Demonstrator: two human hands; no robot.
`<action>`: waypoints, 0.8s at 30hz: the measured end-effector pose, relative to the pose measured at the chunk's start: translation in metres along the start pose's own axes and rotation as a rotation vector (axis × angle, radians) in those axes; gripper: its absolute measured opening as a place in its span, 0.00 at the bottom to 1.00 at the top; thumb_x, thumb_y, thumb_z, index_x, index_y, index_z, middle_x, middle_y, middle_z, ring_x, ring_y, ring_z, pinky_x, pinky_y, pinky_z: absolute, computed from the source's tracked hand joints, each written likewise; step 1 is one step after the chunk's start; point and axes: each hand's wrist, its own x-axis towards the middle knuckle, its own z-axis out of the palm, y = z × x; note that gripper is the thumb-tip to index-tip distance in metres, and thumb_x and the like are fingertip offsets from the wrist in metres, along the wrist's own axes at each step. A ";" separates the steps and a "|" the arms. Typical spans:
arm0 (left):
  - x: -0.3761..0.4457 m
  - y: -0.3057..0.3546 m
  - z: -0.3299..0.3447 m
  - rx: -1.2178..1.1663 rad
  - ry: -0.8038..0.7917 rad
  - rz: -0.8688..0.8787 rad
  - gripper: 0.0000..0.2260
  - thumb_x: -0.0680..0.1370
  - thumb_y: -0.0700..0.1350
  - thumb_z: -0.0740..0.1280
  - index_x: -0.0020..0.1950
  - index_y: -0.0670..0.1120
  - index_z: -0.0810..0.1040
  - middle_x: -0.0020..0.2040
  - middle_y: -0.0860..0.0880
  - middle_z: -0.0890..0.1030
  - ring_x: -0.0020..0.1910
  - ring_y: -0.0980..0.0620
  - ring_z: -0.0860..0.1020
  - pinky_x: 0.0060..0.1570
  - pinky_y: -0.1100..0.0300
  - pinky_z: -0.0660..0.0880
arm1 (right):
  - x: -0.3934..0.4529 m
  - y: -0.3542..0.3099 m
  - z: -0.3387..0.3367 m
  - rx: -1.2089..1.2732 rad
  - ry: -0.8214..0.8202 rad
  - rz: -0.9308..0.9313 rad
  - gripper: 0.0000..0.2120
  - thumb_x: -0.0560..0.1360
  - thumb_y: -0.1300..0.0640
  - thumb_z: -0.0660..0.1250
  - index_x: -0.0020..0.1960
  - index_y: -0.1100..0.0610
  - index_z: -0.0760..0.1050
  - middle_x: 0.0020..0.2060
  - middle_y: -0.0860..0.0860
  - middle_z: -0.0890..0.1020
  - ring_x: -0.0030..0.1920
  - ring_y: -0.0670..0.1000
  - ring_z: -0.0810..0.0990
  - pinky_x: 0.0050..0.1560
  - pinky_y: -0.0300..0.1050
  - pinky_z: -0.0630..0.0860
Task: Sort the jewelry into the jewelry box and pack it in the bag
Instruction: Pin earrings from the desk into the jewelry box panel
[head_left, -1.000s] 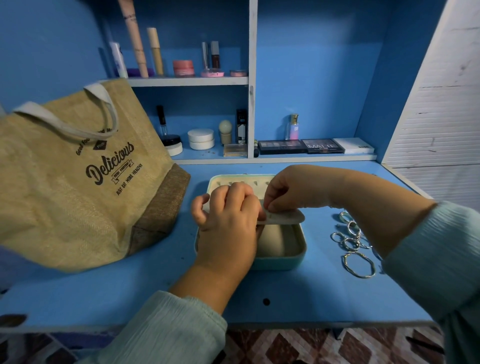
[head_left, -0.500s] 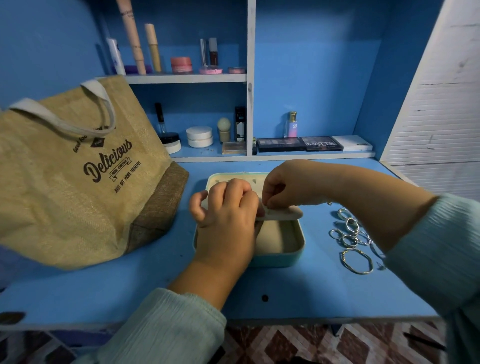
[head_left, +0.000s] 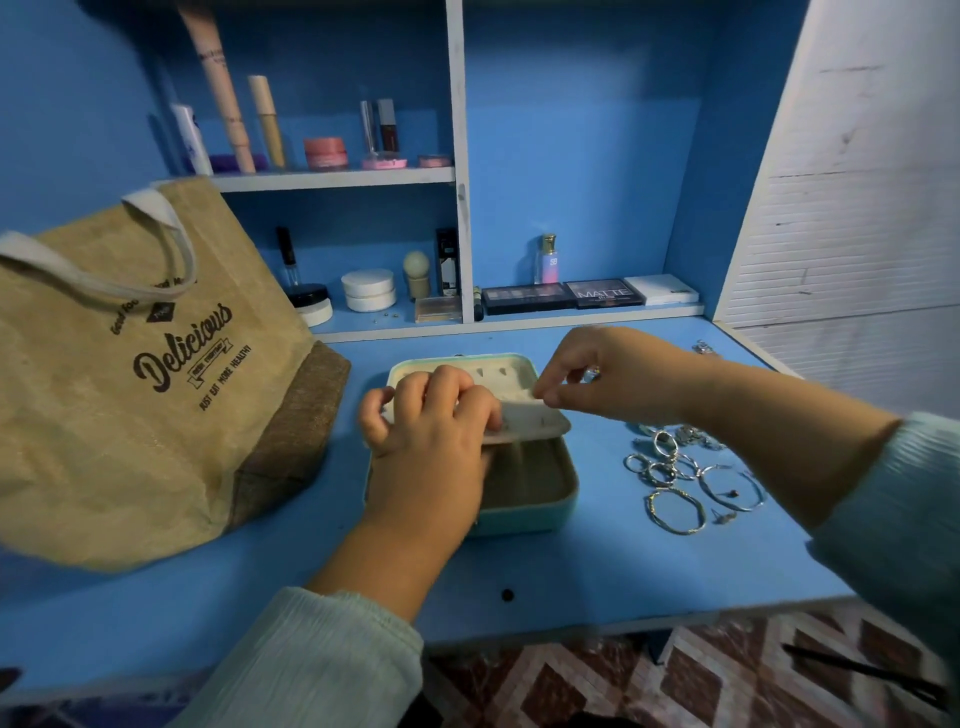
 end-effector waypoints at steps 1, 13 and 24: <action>0.000 0.000 -0.001 -0.005 -0.016 0.006 0.18 0.56 0.43 0.79 0.39 0.53 0.76 0.44 0.50 0.77 0.49 0.49 0.66 0.53 0.50 0.56 | -0.005 0.004 -0.002 -0.008 0.012 0.018 0.05 0.74 0.54 0.67 0.48 0.49 0.81 0.41 0.40 0.74 0.43 0.41 0.74 0.48 0.36 0.69; -0.008 0.006 -0.012 -0.077 -0.076 0.044 0.13 0.62 0.53 0.77 0.40 0.54 0.78 0.44 0.52 0.77 0.48 0.50 0.67 0.52 0.52 0.57 | -0.037 0.010 0.011 0.431 -0.081 0.227 0.07 0.74 0.63 0.68 0.42 0.52 0.81 0.37 0.52 0.83 0.38 0.47 0.79 0.49 0.39 0.78; 0.014 0.035 -0.022 -0.019 -0.338 0.134 0.10 0.77 0.57 0.60 0.49 0.57 0.79 0.53 0.58 0.73 0.58 0.51 0.70 0.58 0.53 0.50 | -0.069 0.041 -0.016 0.144 0.034 0.356 0.04 0.73 0.56 0.68 0.43 0.52 0.82 0.31 0.45 0.79 0.32 0.45 0.74 0.37 0.37 0.75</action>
